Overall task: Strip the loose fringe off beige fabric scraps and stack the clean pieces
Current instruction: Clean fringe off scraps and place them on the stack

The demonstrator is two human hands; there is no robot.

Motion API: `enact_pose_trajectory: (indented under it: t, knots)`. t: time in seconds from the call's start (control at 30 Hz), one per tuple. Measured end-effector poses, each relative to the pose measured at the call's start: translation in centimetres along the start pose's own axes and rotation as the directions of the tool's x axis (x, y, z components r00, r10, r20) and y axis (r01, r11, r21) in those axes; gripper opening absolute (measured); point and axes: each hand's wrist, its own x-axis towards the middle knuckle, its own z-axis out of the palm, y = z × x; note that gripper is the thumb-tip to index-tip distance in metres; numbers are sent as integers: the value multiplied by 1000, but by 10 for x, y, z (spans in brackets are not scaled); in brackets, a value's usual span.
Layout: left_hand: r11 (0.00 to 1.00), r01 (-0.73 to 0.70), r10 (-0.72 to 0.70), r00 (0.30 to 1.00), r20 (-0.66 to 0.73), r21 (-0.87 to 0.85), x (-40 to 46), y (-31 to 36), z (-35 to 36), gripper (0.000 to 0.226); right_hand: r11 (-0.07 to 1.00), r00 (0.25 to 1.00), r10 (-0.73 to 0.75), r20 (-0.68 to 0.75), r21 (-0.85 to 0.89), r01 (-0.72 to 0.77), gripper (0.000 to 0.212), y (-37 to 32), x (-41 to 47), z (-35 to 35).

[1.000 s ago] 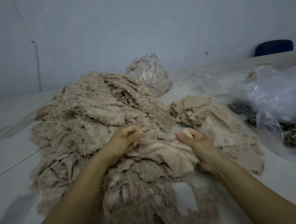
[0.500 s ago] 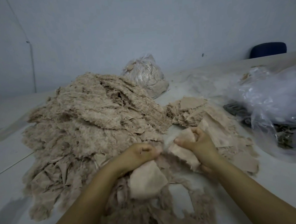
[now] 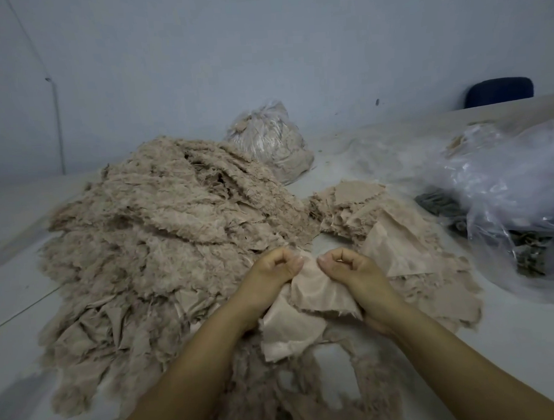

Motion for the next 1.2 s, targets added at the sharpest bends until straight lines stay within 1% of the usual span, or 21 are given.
enact_pose_trajectory:
  t: [0.07,0.1,0.17,0.27,0.37,0.43,0.53,0.57,0.63,0.7,0.73,0.8,0.87,0.93,1.0,1.03,1.07,1.1,1.13,1.17,1.2]
  knots:
    - [997,42,-39,998,47,-63,0,1,-1,21,1000,1000,3,-5,16,-3,12,0,0,0]
    - [995,45,-41,998,46,-86,1,0,-2,22,1000,1000,2,-11,12,-2,13,0,-1,0]
    - [993,40,-39,999,9,-113,0,0,-6,25,1000,999,-2,-34,21,2,25,0,-2,-3]
    - [994,86,-86,996,7,-64,-5,0,-10,25,997,999,0,-53,72,4,48,-2,-2,-10]
    - [974,212,-195,963,187,-75,-7,1,-11,39,999,999,5,-32,54,-3,57,-1,-1,-11]
    - [966,239,-206,944,256,-103,-7,0,-7,40,999,1000,13,-11,48,-13,62,1,-1,-9]
    - [974,183,-158,972,176,-131,-4,-2,-1,31,995,999,41,-13,90,-39,57,3,-1,-7]
    - [979,162,-143,979,147,-126,-2,-3,1,25,992,998,58,-26,118,-55,49,4,0,-6]
    - [993,120,-119,992,30,-22,-1,-6,1,17,987,995,80,-66,145,-70,29,5,1,-6]
    - [998,55,-51,993,-107,35,2,-11,0,19,992,987,49,-156,124,-30,12,9,3,-5]
    - [999,39,-38,988,-146,7,3,-12,1,20,996,978,17,-207,91,2,10,9,2,-4]
    - [999,4,-12,982,-190,-39,1,-12,5,22,999,959,-48,-279,10,53,21,10,4,-4]
    - [998,-42,30,972,-232,-50,0,-11,5,30,995,940,-100,-325,-12,102,18,1,6,-6]
    - [999,-34,21,960,-278,-42,1,-10,-2,31,979,887,-201,-415,-123,164,15,-14,14,-21]
    - [999,-19,7,968,-250,-46,0,-9,-8,29,923,817,-324,-477,-348,163,14,-36,24,-45]
    - [997,-18,1,978,-210,-80,-2,-9,-10,26,879,794,-367,-486,-460,125,11,-46,28,-59]
    - [992,-18,-2,987,-158,-126,-4,-9,-11,21,785,789,-403,-464,-618,38,11,-54,31,-70]
    - [986,-25,9,995,-101,-164,-6,-9,-10,15,616,798,-446,-406,-786,-55,17,-58,31,-75]
    - [981,-34,26,999,-45,-191,-8,-8,-9,11,452,800,-495,-338,-887,-95,22,-58,29,-75]
    - [978,-46,48,999,4,-205,-9,-9,-8,14,380,788,-550,-277,-923,-59,20,-55,26,-68]
    - [972,-54,65,997,39,-229,-9,-10,-6,18,401,796,-568,-212,-915,43,12,-51,19,-55]
